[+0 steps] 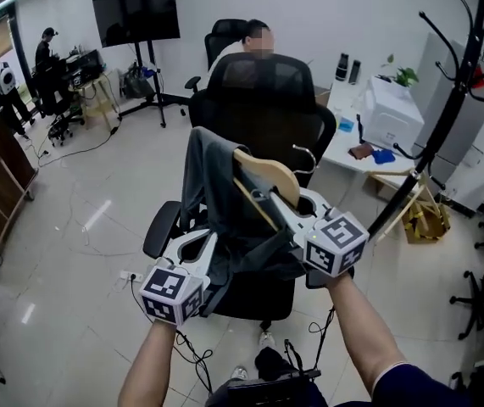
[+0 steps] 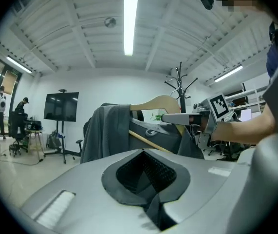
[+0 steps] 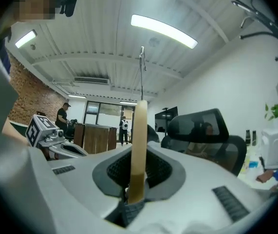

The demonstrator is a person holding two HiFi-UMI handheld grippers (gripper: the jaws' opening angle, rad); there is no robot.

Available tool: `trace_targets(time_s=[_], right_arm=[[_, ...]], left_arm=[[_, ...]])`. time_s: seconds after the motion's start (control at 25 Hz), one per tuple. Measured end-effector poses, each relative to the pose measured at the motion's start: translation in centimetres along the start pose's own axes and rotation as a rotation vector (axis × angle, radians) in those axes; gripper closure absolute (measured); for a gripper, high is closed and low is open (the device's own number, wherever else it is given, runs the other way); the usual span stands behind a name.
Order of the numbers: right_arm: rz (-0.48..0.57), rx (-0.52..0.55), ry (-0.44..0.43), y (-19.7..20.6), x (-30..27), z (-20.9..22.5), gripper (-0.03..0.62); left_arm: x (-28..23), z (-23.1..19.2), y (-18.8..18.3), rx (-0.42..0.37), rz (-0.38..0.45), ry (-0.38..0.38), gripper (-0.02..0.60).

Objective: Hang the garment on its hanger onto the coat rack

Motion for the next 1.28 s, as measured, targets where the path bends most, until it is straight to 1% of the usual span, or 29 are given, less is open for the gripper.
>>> trace_targets(time_s=[0.2,0.4,0.56,0.72,0.92,1.08,1.2,1.28], right_arm=[[0.046,0.046,0.044,-5.6,4.4,-2.9,0.553],[0.058,0.067,0.096,-10.3,9.5,-5.4,0.553],[0.074,0.054,0.145,-12.9,14.6,-6.3,0.553],[0.096,0.043,0.189,-14.4,19.5,-7.2,0.553],[0.127,0.035,0.28,-15.7,27.4,-7.3,0.553],[0.123,0.063,0.345,-17.2,33.7,-7.3,0.553],[0.12,0.063,0.375,-18.1,38.4,-7.4,0.553],[0.11,0.069,0.392,-18.7,41.2,-7.4,0.553]], left_arm=[[2.4,1.8,-4.0,-0.082,0.057,0.105,0.58],[3.7,4.9,-8.1,-0.151,0.108,0.218,0.58],[3.9,8.2,-10.7,-0.185,0.166,0.31,0.58],[3.4,10.9,-12.1,-0.206,0.19,0.385,0.58],[1.6,16.5,-14.2,-0.242,0.241,0.533,0.58],[0.4,21.6,-16.3,-0.265,0.283,0.624,0.58],[-0.8,25.9,-17.1,-0.267,0.3,0.695,0.58],[-1.6,28.5,-17.5,-0.259,0.308,0.729,0.58]])
Point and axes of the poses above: the fingertips, and each gripper's own axes: x backward along the fingers, z to its right, y out of its underside, the point moved 7 cm from there along x, backward along the fingers, and after that the axes turned 5 degrees about -x, right-handed, at the moved point
